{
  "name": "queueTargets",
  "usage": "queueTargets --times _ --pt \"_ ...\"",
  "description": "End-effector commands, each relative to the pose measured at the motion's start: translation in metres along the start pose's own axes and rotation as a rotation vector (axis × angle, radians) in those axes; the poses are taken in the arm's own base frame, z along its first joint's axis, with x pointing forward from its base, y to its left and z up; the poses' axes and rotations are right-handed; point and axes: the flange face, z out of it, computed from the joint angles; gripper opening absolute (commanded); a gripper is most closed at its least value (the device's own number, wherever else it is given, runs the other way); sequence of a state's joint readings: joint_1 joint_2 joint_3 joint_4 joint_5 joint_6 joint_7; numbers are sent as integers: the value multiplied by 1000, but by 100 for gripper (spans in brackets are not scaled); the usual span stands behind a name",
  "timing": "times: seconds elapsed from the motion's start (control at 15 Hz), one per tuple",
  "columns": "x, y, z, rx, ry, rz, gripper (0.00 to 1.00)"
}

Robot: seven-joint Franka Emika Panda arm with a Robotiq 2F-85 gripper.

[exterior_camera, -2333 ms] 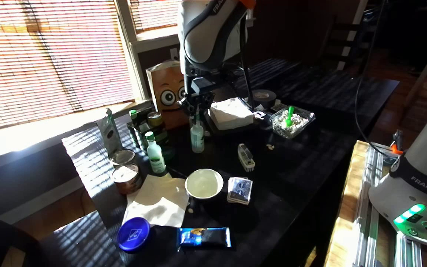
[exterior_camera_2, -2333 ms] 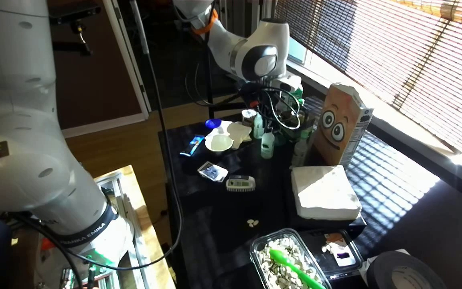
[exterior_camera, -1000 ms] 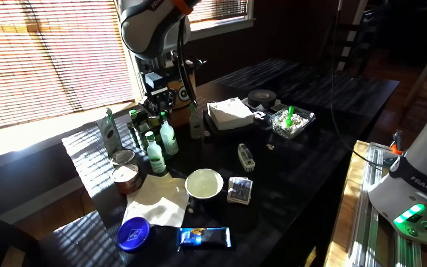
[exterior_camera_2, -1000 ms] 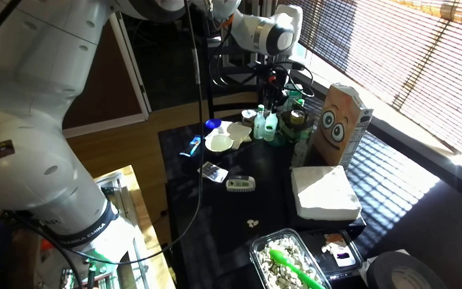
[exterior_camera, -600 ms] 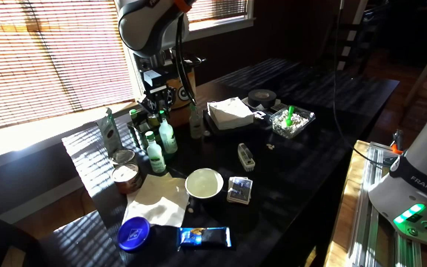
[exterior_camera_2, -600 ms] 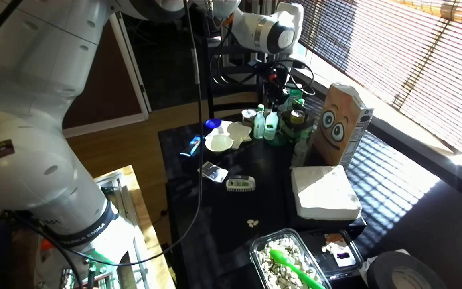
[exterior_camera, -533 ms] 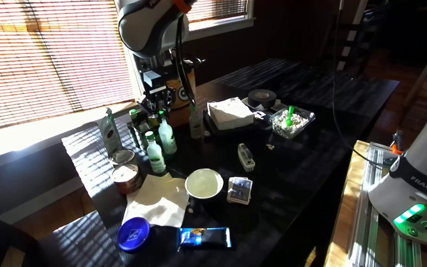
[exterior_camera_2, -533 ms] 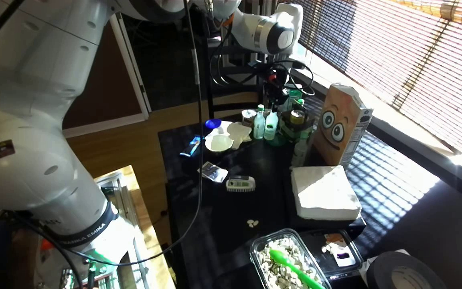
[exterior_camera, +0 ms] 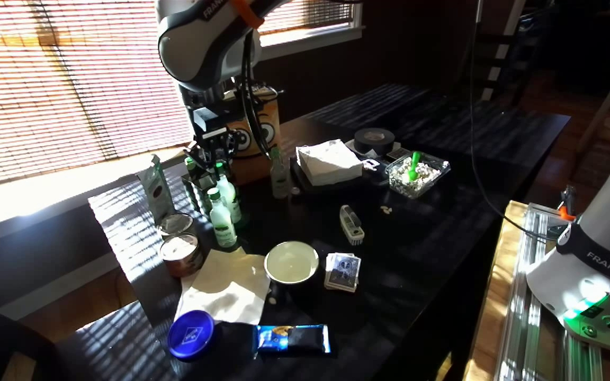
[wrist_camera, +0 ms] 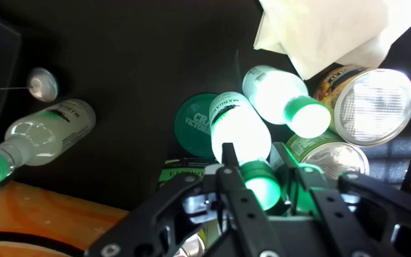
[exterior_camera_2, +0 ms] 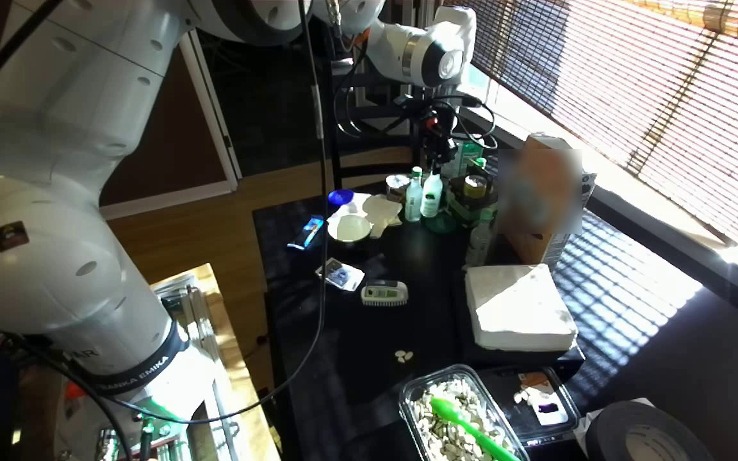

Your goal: Move two glass bottles to the left.

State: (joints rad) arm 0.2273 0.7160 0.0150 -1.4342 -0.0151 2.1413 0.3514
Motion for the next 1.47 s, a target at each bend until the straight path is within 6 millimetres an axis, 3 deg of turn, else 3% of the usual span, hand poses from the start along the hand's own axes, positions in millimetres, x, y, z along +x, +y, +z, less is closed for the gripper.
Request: queueTargets --times 0.0,0.33,0.87,0.93,1.13,1.4 --pt "14 -25 -2 -9 38 -33 7" --pt "23 -47 9 -8 48 -75 7" --pt "35 -54 33 -8 44 -70 7" --pt "35 -55 35 -6 40 -69 47" --pt "36 -54 32 -12 22 -57 68" --pt "33 -36 5 12 18 11 96"
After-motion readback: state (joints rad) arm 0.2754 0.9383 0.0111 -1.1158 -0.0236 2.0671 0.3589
